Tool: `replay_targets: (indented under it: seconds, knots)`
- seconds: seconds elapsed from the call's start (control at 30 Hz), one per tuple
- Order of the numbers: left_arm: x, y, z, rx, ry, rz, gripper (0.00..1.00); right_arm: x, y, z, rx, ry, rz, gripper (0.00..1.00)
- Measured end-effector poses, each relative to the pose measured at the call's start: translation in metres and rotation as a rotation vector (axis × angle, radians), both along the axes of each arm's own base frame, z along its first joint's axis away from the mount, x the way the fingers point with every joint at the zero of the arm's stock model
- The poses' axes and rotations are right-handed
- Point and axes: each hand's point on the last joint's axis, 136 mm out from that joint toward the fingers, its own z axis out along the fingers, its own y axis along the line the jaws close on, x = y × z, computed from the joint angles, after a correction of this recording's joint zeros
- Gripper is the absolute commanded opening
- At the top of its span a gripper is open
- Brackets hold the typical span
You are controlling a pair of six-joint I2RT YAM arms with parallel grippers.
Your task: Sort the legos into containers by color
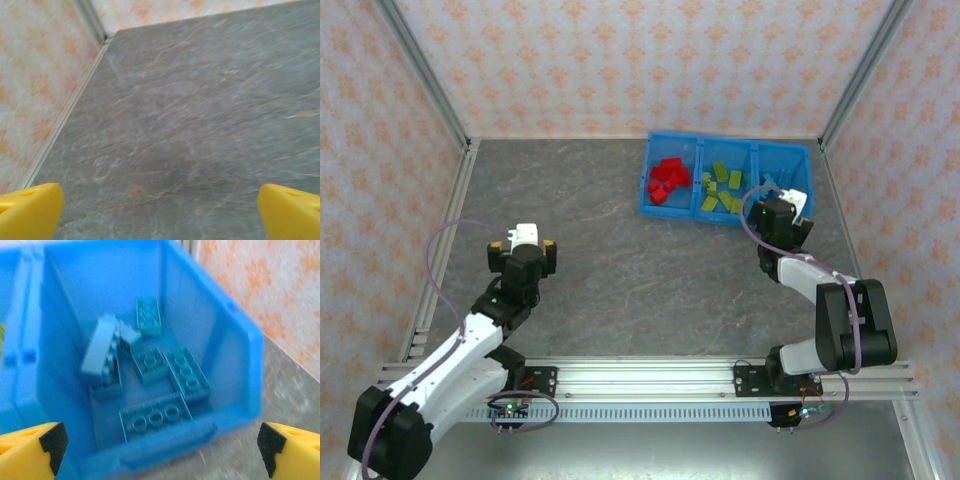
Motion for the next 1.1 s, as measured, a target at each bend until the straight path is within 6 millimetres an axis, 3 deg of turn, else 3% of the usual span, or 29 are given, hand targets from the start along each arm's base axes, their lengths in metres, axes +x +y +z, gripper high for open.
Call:
replay_targets:
  seconds: [0.13, 0.23, 0.37, 0.53, 0.67, 0.77, 1.1]
  knots:
    - [0.015, 0.010, -0.019, 0.027, 0.038, 0.036, 1.00, -0.001, -0.006, 0.006, 0.003, -0.024, -0.006, 0.99]
    - [0.032, 0.010, -0.029, 0.017, 0.036, 0.030, 1.00, -0.015, -0.007, 0.003, 0.001, -0.046, -0.005, 0.99]
    - [0.051, 0.024, -0.044, -0.019, 0.021, 0.052, 1.00, -0.028, -0.004, -0.027, 0.009, -0.028, 0.025, 0.99]
    - [0.071, 0.025, -0.055, -0.078, 0.023, 0.002, 1.00, -0.023, 0.008, -0.072, 0.023, 0.061, 0.098, 0.99]
    - [0.089, 0.016, -0.055, -0.116, -0.079, -0.048, 1.00, -0.016, 0.013, -0.063, 0.027, 0.024, 0.128, 0.99]
    - [0.088, 0.014, -0.079, -0.133, -0.004, -0.054, 1.00, -0.014, 0.015, -0.060, 0.029, 0.013, 0.140, 0.99]
    - [0.094, 0.020, -0.070, -0.153, -0.042, -0.031, 1.00, -0.013, 0.018, -0.061, 0.033, 0.016, 0.165, 0.99]
